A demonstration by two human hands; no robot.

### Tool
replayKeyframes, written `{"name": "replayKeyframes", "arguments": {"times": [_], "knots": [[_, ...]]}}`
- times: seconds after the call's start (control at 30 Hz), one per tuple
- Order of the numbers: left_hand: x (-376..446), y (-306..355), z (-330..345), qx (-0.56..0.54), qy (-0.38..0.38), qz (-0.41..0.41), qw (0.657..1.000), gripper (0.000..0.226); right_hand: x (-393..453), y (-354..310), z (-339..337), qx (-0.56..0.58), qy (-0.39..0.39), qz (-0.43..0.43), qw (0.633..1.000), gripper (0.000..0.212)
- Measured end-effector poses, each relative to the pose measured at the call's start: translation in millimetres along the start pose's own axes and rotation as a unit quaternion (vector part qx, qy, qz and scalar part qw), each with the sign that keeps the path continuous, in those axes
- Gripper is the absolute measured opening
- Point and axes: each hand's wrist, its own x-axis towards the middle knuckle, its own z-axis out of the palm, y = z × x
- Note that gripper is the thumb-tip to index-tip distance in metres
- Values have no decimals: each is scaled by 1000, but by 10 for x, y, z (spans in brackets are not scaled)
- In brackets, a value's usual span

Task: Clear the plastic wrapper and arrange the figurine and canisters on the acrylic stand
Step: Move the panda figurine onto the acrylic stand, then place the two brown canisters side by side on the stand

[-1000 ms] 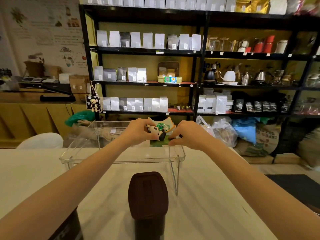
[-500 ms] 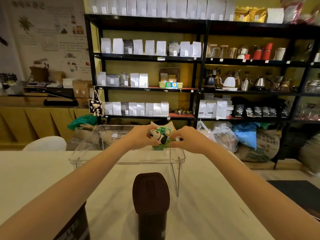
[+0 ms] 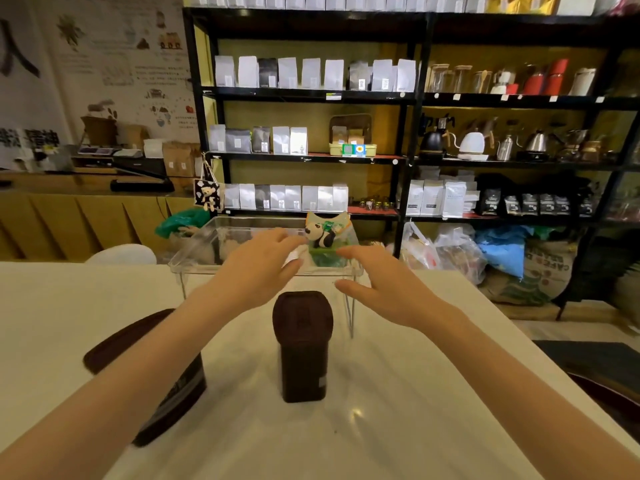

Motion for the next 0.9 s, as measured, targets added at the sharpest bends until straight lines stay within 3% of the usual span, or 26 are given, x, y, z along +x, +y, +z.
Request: {"name": "replayKeyframes", "arguments": {"times": [0.2, 0.37, 0.57, 0.73, 0.9], "knots": [[-528, 51, 226, -66, -31, -76, 994, 55, -441, -71, 341, 82, -27, 12, 996, 62], [-903, 98, 449, -166, -100, -149, 970, 76, -649, -128, 587, 158, -52, 47, 985, 76], [-1151, 242, 729, -265, -82, -181, 943, 97, -717, -163, 818, 255, -76, 109, 958, 89], [-1208, 296, 852, -334, -56, -202, 919, 81, -704, -169, 913, 322, -53, 126, 937, 71], [-1178, 288, 808, -354, -41, -223, 907, 74, -696, -183, 912, 326, -34, 128, 936, 67]]}}
